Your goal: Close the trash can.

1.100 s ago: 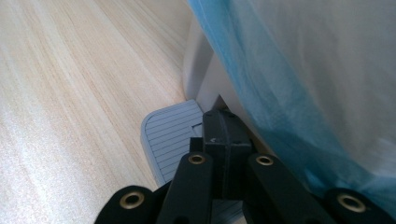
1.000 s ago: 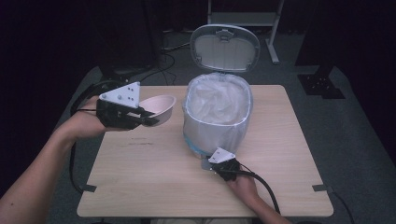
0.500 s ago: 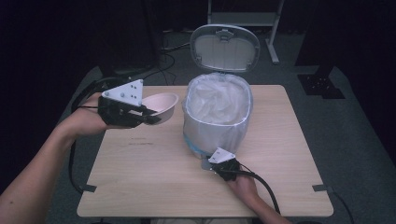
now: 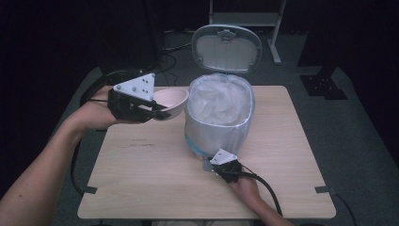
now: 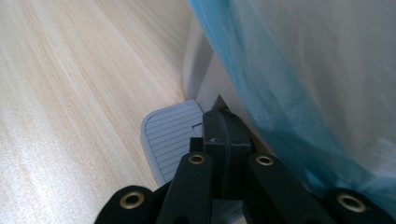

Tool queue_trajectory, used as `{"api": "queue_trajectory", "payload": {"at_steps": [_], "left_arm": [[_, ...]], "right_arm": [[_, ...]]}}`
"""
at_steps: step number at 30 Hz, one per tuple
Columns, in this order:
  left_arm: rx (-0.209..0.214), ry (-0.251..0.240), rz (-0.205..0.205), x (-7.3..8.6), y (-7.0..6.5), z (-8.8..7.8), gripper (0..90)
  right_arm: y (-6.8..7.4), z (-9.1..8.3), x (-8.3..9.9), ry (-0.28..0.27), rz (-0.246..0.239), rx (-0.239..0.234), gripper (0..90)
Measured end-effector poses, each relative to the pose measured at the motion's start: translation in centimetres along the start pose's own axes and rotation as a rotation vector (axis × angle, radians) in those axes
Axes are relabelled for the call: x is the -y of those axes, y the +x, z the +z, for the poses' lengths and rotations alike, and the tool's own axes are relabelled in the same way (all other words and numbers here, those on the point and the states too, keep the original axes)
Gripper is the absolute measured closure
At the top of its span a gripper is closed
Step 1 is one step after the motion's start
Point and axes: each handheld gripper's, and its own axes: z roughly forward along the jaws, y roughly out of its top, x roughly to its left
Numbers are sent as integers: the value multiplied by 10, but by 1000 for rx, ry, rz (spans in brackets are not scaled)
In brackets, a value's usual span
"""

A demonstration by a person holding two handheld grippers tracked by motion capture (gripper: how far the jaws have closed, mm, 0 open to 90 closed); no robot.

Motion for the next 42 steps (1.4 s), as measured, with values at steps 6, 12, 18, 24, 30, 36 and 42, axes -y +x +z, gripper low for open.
{"api": "queue_trajectory", "payload": {"at_steps": [6,12,18,24,30,36,42], "left_arm": [[7,-9,15,-14,2,2,829],[9,1,37,-27,5,5,829],[22,4,62,-46,11,15,829],[47,18,74,-60,17,28,828],[55,31,75,-69,24,42,829],[71,30,88,-79,30,61,828],[85,40,87,-85,34,78,828]], "right_arm": [[0,0,0,0,0,0,898],[0,0,0,0,-1,0,899],[0,0,0,-1,-1,-1,898],[0,0,0,-1,0,-3,899],[-1,0,0,-2,-2,-5,899],[-1,0,0,-2,-1,-4,898],[-1,0,0,-2,-2,-5,899]]}}
